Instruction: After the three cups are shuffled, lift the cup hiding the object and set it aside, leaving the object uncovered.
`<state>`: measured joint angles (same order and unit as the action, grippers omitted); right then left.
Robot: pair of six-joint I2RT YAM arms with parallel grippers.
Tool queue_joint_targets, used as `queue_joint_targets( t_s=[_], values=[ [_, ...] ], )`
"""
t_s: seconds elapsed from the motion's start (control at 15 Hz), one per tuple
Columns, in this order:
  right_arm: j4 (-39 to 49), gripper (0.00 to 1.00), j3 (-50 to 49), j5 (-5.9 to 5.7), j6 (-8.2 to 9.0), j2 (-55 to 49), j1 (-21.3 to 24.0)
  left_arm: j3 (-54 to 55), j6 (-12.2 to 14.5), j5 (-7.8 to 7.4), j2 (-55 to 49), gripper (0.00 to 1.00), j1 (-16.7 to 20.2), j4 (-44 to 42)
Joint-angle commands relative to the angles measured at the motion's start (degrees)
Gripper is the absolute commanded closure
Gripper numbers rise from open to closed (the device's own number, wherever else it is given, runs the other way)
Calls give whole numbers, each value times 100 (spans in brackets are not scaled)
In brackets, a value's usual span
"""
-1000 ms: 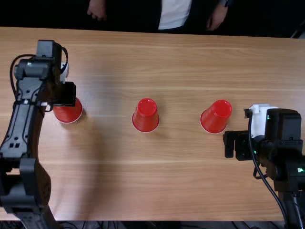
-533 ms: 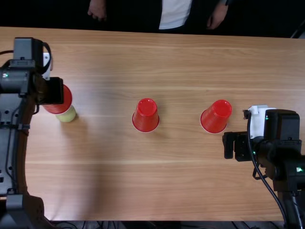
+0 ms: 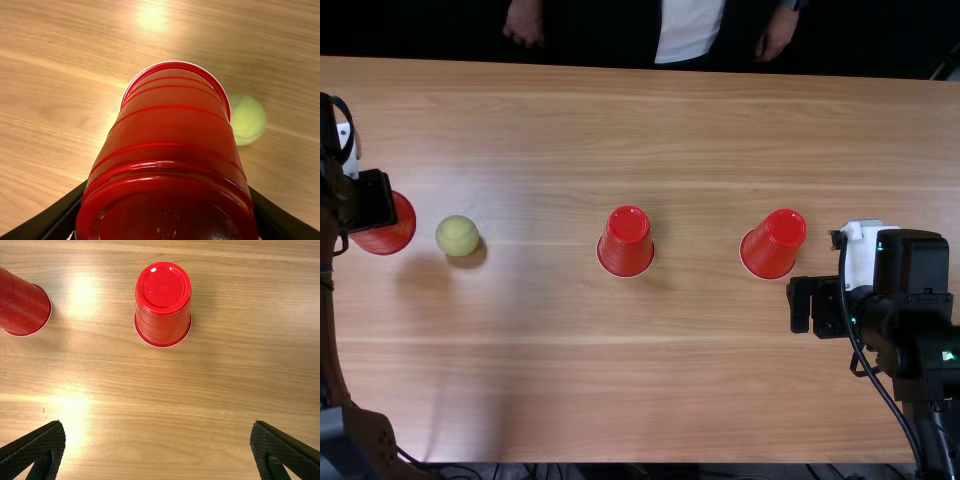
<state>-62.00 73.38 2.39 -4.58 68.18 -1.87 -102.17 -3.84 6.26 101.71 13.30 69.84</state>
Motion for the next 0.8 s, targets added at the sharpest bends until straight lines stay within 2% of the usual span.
queue_joint_targets(
  t_s=[0.0, 0.07, 0.13, 0.47, 0.53, 0.6, 0.73],
  values=[
    [2, 0, -26, 45, 4, -174, -77, 189, -28, 291, -116, 82, 103, -13],
    [2, 0, -26, 45, 4, -174, -77, 241, -28, 513, -90, 82, 103, -23],
    [2, 0, -26, 45, 4, -174, -77, 329, -7, 639, -20, 81, 111, -34],
    [2, 0, 9, 45, 4, -174, -68, 558, -49, 661, 490, 72, 252, -45],
    [2, 0, 9, 45, 4, -174, -68, 567, -49, 661, 525, 62, 261, -34],
    [2, 0, 9, 45, 4, -174, -68, 567, -59, 661, 534, 46, 261, -34],
    [2, 0, 0, 45, 4, -174, -68, 575, -70, 650, 587, 0, 296, -23]
  ],
)
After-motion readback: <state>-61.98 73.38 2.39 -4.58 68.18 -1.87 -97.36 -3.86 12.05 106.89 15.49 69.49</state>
